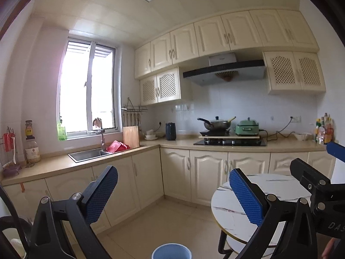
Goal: Collect trash
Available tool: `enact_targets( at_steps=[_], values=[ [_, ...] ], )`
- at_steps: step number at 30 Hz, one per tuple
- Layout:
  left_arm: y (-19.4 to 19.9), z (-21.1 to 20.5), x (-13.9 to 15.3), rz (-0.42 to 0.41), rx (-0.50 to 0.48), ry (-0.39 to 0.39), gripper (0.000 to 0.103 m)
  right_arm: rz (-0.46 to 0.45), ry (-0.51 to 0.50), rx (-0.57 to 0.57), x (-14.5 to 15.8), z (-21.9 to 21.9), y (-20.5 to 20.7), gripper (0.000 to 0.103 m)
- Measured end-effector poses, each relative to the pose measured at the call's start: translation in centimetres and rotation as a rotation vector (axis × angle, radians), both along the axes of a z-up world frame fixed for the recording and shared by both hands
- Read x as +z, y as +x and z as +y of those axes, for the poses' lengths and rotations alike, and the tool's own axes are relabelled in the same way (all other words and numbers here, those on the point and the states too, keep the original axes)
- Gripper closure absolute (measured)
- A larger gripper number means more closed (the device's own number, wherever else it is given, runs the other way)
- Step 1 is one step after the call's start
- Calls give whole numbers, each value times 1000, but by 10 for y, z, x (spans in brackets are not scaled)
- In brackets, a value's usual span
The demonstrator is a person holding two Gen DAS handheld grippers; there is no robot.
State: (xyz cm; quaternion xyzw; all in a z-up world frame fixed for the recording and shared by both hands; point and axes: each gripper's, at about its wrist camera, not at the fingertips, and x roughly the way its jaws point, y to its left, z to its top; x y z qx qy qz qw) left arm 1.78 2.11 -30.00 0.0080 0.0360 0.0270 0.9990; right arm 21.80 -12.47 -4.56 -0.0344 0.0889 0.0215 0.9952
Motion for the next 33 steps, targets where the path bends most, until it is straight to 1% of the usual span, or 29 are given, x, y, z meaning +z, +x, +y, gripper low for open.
enact_targets(
  at_steps=[2,5,7,10,14,15,25,33],
  values=[
    [-2,1,6,6,-2,-1,1,10,7,-4,-2,-2,1,0],
    [4,2,30,8,2,-2,1,21,9,-9,-5,-4,2,0],
    [19,1,45,9,2,-3,1,22,8,-10,-6,-3,2,0],
    [36,2,59,16,0,-3,1,24,4,-16,-6,-2,1,0],
    [38,3,63,16,1,-2,1,27,4,-17,-6,-3,2,0],
    [45,1,66,17,1,-1,1,26,3,-18,-6,-3,2,0],
    [50,1,73,22,0,-2,1,32,4,-20,-5,-5,3,0],
    [53,5,73,24,-1,0,1,32,6,-22,-6,-6,3,0]
  ],
)
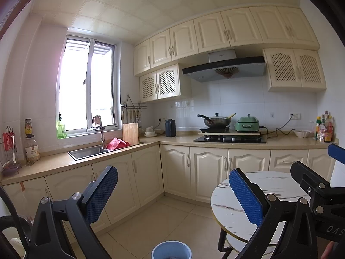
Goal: Collect trash
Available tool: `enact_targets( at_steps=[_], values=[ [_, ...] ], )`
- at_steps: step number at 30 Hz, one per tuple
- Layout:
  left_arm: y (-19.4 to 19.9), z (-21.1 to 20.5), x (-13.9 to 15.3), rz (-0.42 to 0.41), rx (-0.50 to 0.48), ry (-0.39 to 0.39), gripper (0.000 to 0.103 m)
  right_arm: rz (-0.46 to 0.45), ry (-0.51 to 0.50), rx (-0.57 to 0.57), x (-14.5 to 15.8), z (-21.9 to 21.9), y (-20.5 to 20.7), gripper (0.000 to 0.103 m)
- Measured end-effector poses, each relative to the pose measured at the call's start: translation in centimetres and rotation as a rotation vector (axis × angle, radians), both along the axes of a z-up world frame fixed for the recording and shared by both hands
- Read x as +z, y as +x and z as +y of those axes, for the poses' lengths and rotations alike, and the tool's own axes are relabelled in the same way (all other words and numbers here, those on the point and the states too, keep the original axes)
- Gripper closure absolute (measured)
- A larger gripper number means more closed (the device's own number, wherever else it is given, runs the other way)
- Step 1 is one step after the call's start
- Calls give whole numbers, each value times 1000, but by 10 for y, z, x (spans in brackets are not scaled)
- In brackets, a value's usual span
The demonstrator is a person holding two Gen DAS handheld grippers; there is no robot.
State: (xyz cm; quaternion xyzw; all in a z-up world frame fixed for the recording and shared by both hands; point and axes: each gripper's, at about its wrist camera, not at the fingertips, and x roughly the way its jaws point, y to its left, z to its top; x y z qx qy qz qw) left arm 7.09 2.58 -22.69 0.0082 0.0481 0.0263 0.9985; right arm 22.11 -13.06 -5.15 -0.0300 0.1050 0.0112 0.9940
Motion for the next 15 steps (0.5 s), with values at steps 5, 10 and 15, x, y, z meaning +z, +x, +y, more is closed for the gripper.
enact_targets(
  at_steps=[5,10,15],
  values=[
    [0,1,1,1,-1,0,1,1,1,0,0,-2,0,0],
    [3,4,1,1,-1,0,1,1,0,-2,-1,-3,-1,0],
    [7,8,2,-4,8,6,1,3,0,-3,-1,-3,-1,0]
  ],
)
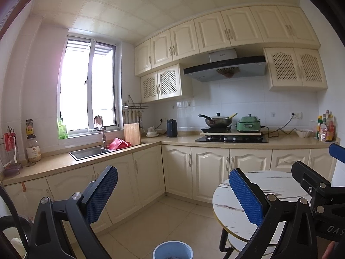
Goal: Collect trash
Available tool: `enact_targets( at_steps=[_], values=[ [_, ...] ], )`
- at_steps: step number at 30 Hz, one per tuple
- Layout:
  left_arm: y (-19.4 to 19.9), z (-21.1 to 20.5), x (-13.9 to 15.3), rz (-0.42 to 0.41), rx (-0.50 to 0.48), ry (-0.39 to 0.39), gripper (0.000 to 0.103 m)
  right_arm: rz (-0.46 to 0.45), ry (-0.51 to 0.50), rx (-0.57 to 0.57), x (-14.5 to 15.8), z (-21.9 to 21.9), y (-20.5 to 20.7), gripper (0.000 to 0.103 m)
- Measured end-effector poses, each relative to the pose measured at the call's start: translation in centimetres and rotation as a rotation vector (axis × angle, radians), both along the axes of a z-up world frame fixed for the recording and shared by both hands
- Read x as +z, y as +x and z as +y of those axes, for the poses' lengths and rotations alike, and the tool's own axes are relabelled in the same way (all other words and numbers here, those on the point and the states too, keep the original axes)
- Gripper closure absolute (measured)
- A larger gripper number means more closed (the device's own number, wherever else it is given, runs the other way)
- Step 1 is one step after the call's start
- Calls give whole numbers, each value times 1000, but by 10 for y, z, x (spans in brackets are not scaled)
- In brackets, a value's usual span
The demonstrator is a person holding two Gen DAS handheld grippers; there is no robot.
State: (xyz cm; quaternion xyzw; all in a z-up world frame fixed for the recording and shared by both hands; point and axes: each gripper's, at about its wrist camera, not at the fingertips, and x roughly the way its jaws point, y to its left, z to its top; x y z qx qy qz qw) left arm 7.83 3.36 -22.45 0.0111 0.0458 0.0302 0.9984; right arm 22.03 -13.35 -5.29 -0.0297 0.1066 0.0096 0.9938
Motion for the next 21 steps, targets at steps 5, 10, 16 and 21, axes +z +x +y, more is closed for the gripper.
enact_targets(
  at_steps=[5,10,16,21],
  values=[
    [2,5,-4,-8,-10,-8,1,3,0,1,-1,0,0,0],
    [-2,11,-13,-13,-25,-11,1,5,2,1,-2,-2,1,0],
    [-4,15,-16,-11,-23,-10,1,8,4,-3,-4,-2,1,0],
    [-4,19,-17,-10,-21,-6,1,9,4,-3,-4,-2,1,0]
  ],
)
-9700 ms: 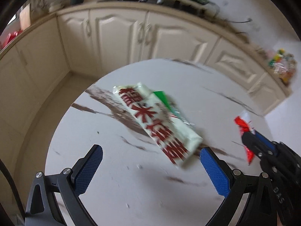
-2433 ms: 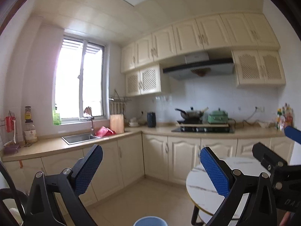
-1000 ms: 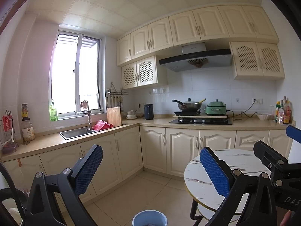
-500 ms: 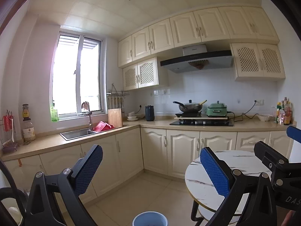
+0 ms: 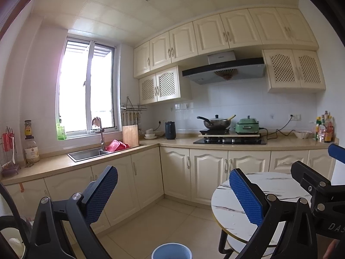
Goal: Collect trash
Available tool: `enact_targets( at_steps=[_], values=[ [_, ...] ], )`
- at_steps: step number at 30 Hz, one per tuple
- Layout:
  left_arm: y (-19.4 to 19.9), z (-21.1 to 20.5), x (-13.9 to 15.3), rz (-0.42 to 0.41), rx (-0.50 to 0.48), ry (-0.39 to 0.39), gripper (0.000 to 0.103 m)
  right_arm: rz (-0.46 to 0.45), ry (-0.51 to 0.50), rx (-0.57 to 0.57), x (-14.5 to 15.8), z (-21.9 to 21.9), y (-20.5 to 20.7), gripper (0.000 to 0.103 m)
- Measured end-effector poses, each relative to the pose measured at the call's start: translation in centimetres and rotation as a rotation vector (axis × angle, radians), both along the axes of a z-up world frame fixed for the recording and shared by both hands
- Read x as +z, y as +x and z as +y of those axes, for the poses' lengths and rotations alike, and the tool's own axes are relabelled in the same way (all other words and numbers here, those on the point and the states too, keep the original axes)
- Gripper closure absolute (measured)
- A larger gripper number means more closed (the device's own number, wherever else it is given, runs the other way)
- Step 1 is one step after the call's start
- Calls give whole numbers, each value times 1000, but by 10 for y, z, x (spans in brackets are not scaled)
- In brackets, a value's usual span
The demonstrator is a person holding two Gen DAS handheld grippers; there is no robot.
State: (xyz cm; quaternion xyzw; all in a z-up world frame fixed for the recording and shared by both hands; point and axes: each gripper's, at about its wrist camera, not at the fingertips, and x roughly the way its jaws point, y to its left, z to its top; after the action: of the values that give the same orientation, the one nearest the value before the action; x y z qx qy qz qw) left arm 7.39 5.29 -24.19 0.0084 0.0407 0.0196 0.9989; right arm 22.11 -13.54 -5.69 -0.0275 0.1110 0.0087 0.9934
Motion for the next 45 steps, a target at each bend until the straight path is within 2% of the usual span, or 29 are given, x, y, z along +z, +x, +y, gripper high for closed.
enact_targets(
  at_steps=[45],
  values=[
    [4,25,10,7,-7,8,1,8,4,-4,0,-1,0,0]
  ],
)
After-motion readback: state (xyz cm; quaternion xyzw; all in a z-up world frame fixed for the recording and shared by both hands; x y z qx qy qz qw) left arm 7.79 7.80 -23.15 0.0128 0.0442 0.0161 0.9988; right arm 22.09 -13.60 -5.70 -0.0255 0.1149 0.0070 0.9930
